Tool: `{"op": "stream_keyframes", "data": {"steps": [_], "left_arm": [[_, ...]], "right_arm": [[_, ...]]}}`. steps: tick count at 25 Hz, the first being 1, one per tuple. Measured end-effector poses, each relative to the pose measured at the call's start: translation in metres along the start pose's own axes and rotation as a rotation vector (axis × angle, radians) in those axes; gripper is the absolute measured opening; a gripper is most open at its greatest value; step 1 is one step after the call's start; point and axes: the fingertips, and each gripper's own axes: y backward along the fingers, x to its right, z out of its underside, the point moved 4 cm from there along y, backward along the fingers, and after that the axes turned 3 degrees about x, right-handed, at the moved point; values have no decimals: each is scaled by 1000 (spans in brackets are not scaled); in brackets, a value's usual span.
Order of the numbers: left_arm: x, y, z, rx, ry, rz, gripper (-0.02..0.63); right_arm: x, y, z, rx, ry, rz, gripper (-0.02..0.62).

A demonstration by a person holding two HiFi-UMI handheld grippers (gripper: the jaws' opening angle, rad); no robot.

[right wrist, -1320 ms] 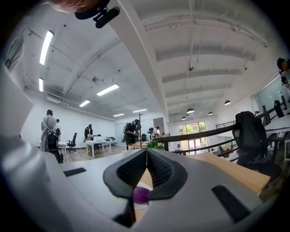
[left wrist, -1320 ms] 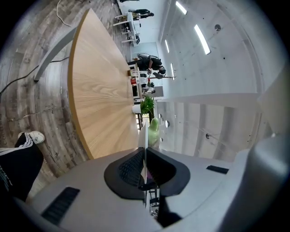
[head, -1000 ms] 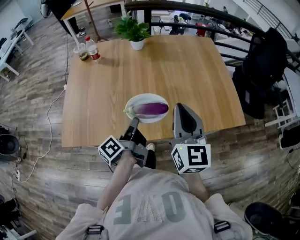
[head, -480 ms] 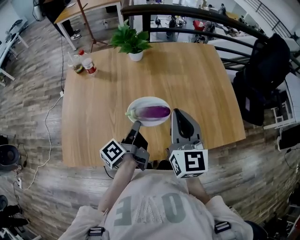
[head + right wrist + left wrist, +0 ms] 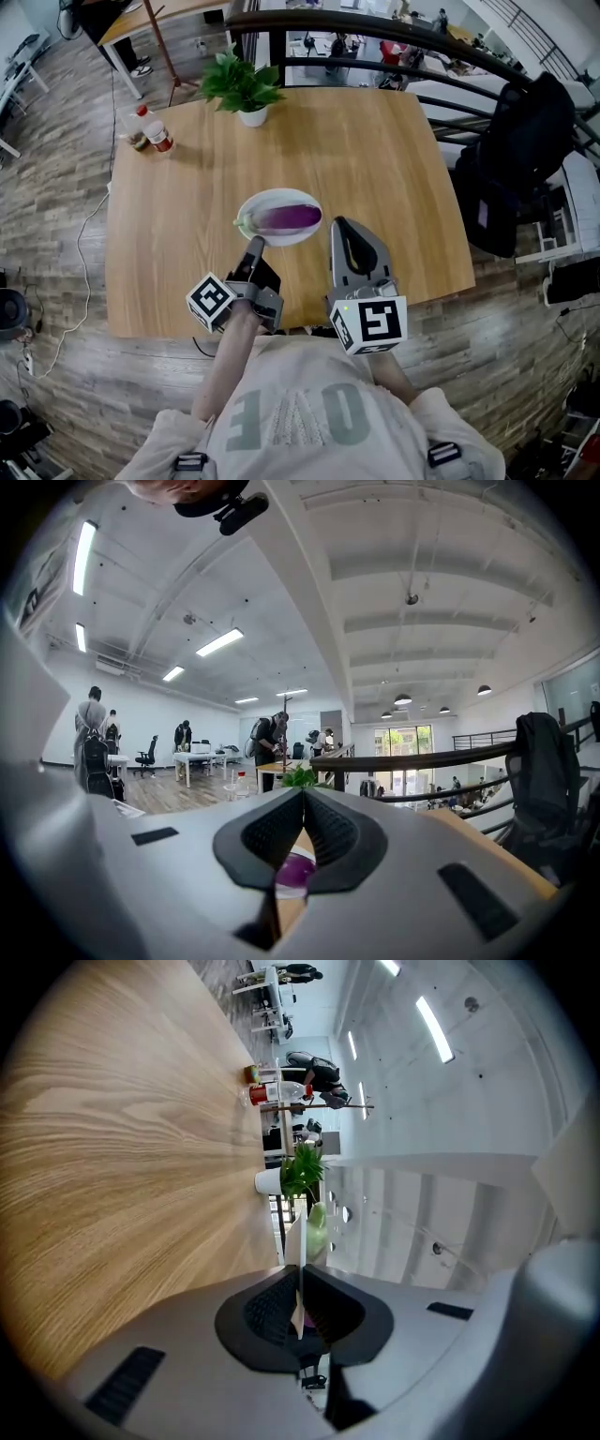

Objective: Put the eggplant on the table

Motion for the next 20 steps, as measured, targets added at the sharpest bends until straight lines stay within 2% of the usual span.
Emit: {"op": "stream_keyframes", "data": {"steps": [8, 16, 20], "left_arm": [[-3, -14, 6, 12, -14, 3, 21], [-26, -21, 21, -10, 14, -39, 20], [-38, -27, 19, -25, -27, -51, 21]], "right_arm": [[18, 6, 4, -14, -5, 13, 18], [29, 13, 7, -23, -24, 33, 18], [30, 11, 15, -49, -30, 37, 18]]}}
